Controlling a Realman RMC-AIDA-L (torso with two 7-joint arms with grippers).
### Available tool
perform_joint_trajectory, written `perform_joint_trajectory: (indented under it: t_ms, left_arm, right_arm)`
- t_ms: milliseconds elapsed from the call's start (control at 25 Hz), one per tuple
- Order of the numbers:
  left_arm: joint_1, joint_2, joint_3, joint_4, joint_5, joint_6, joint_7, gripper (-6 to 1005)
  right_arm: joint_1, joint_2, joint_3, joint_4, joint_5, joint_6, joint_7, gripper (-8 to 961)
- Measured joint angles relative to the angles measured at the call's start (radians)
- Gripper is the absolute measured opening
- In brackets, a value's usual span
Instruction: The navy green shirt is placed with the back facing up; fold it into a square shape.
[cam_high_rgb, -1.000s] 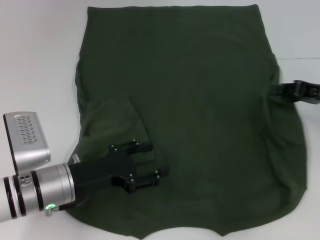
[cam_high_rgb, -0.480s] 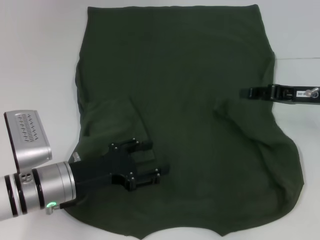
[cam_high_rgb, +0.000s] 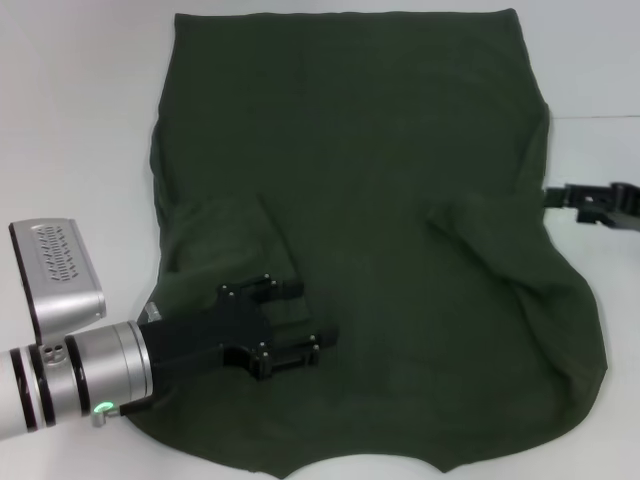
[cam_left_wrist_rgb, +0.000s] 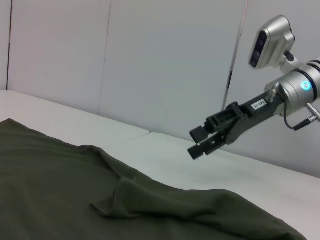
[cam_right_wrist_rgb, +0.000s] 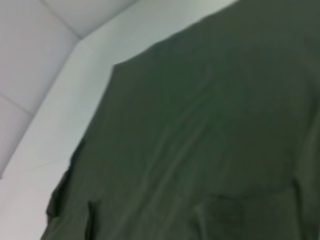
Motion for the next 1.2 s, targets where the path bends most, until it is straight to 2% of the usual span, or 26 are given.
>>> perform_joint_trajectory:
  t_ms: [80,680,960,1200]
  left_arm:
    - [0.0,-0.001,0.0,0.0,0.0,0.0,0.0,766]
    - [-0.005,0.001,0.0,-0.002,0.0,0.0,0.0,765]
    - [-0.009,0.001,0.0,-0.002,0.0,0.0,0.003,765]
    - [-0.01,0.0,0.0,-0.002,0.0,0.0,0.002,765]
  right_arm:
    - [-0.014,-0.004,0.0,0.004,-0.004,-0.001,0.018,826]
    - [-0.055,0.004,0.0,0.082,-0.019,0.027,0.026,821]
    - [-0.042,0.012,-0.007,0.121,-0.019,0.049,0.013,819]
    - [-0.047,0.019,0.0,0.118,-0.01,0.056,-0.009,701]
